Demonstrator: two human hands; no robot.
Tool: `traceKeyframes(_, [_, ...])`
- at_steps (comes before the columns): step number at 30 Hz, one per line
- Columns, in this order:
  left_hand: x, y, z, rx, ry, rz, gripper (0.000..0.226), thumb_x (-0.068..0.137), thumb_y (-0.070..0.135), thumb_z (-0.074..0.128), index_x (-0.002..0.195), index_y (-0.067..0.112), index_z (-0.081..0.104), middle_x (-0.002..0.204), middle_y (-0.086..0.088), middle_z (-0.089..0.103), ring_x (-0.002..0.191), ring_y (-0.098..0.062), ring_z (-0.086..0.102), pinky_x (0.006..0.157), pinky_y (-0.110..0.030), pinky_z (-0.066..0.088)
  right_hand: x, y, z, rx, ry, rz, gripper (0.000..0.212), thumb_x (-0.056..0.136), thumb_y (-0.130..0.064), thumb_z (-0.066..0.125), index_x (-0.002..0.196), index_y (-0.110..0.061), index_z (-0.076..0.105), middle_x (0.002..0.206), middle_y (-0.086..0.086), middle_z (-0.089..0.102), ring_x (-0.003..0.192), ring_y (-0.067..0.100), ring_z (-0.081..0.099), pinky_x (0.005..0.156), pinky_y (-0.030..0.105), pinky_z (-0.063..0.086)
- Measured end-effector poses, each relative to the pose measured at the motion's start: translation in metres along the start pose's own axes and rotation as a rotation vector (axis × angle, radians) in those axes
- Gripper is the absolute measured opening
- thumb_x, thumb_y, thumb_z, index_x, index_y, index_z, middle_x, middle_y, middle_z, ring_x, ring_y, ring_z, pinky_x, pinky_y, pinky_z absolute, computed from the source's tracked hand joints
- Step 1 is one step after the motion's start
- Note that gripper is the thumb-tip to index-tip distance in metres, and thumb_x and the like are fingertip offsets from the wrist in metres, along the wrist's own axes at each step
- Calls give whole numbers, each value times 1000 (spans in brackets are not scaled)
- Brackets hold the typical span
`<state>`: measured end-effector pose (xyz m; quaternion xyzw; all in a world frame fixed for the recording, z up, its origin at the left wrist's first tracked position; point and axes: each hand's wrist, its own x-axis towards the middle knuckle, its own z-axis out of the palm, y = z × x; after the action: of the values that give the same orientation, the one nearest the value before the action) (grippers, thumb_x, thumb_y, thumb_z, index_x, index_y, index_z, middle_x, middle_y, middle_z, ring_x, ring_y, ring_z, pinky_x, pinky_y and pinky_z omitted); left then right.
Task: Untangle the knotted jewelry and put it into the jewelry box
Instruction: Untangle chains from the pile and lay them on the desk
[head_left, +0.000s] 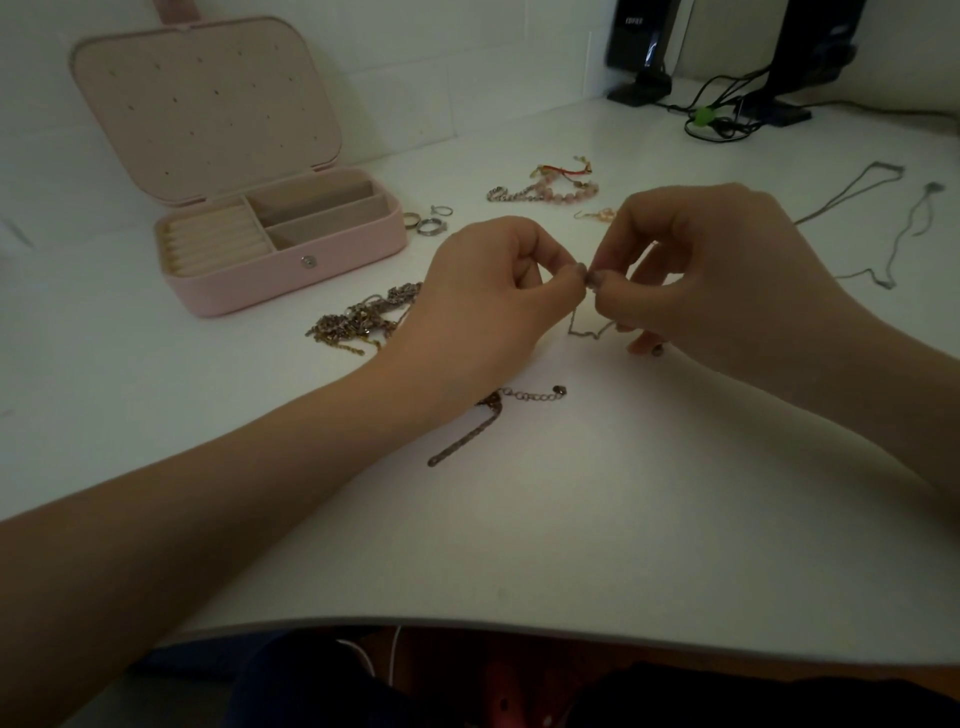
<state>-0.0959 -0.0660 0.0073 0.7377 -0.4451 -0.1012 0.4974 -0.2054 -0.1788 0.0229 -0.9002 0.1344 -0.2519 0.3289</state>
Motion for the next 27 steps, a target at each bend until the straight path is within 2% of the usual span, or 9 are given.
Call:
traceKeyframes(10, [-1, 2, -2, 21, -74, -42, 17, 89, 16, 61, 73, 19, 59, 40, 13, 41, 34, -1, 36, 40, -7, 26, -1, 0, -1, -106, 20, -98, 5, 78, -10, 67, 77, -14, 64, 60, -21, 55, 62, -1, 63, 49, 8, 47])
traceKeyframes(14, [0, 4, -6, -9, -141, -69, 12, 89, 14, 60, 77, 14, 63, 55, -2, 48, 35, -3, 31, 38, -10, 27, -1, 0, 0, -190, 42, -170, 5, 77, -10, 67, 77, -15, 64, 63, -24, 54, 73, 2, 61, 66, 10, 45])
traceKeyframes(17, [2, 3, -8, -79, -173, -120, 13, 89, 12, 59, 81, 3, 64, 48, 4, 39, 35, -5, 27, 37, -14, 24, 0, 2, -2, -229, 66, -196, 5, 79, -12, 65, 80, -16, 64, 70, -23, 55, 75, 5, 60, 73, 12, 41])
traceKeyframes(19, [3, 2, -9, -94, -179, -138, 19, 89, 11, 58, 87, -7, 64, 45, 6, 36, 37, -7, 26, 38, -15, 23, 1, 4, -5, -220, 96, -177, 4, 81, -13, 64, 83, -16, 64, 74, -21, 57, 72, 6, 60, 72, 12, 46])
traceKeyframes(21, [3, 2, -10, -128, -168, -154, 20, 89, 11, 58, 88, -9, 62, 44, 7, 36, 37, -8, 25, 38, -15, 22, 1, 4, -8, -157, 109, -139, 4, 84, -12, 65, 86, -16, 66, 75, -22, 58, 68, 6, 63, 61, 14, 53])
traceKeyframes(23, [3, 3, -11, -183, -154, -170, 16, 90, 11, 58, 84, -3, 62, 43, 8, 36, 37, -9, 25, 38, -16, 20, 2, 3, -10, -85, 83, -95, 4, 87, -13, 66, 87, -17, 68, 71, -21, 61, 62, 4, 66, 51, 14, 53])
traceKeyframes(25, [4, 3, -12, -218, -142, -180, 13, 91, 11, 58, 83, 3, 62, 43, 8, 36, 38, -10, 25, 39, -17, 19, 4, 4, -11, -5, 20, -28, 6, 86, -17, 68, 91, -19, 71, 69, -16, 67, 60, 2, 67, 52, 14, 53])
traceKeyframes(27, [4, 4, -12, -227, -134, -181, 14, 92, 12, 58, 80, 5, 62, 43, 8, 35, 38, -10, 25, 39, -18, 18, 4, 4, -11, 98, -45, 52, 10, 85, -20, 69, 94, -19, 73, 71, -14, 70, 61, 6, 68, 53, 20, 57])
